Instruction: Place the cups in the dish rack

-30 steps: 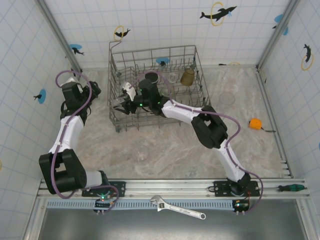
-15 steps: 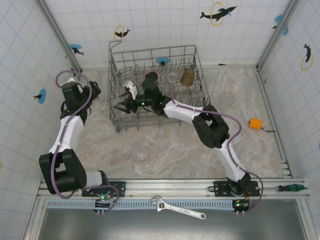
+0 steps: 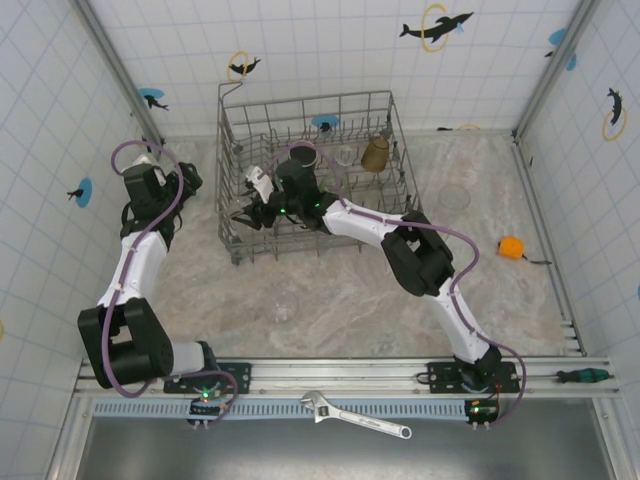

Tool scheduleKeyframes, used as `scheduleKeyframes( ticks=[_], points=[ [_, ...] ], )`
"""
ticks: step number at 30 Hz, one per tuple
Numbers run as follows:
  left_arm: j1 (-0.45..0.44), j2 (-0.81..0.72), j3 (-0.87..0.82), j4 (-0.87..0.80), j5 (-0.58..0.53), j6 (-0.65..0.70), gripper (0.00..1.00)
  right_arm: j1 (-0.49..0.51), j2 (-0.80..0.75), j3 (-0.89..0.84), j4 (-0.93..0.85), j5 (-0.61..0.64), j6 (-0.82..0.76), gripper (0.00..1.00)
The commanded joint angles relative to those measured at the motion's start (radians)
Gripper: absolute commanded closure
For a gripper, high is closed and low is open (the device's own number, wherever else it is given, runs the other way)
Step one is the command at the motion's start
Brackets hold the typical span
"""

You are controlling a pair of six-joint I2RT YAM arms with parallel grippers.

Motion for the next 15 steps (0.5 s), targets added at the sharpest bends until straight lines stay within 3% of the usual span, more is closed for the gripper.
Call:
scheduleKeyframes(
  ticks=[1, 5, 11, 15],
  points=[
    [0.006, 0.011, -0.014, 0.019, 0.019, -0.013, 0.03, -0.008, -0.022, -0.013, 0.018, -0.003, 0.049, 0.7],
    [0.009, 0.009, -0.014, 0.019, 0.017, -0.013, 0.03, -0.003, -0.029, -0.014, 0.018, 0.008, 0.031, 0.69],
    [0.008, 0.0, -0.016, 0.029, 0.021, -0.006, 0.03, -0.056, -0.08, -0.012, 0.055, 0.046, 0.212, 0.77],
    [0.008, -0.016, -0.019, 0.048, 0.054, -0.012, 0.03, -0.091, -0.15, -0.017, 0.047, 0.106, 0.241, 0.77]
  ],
)
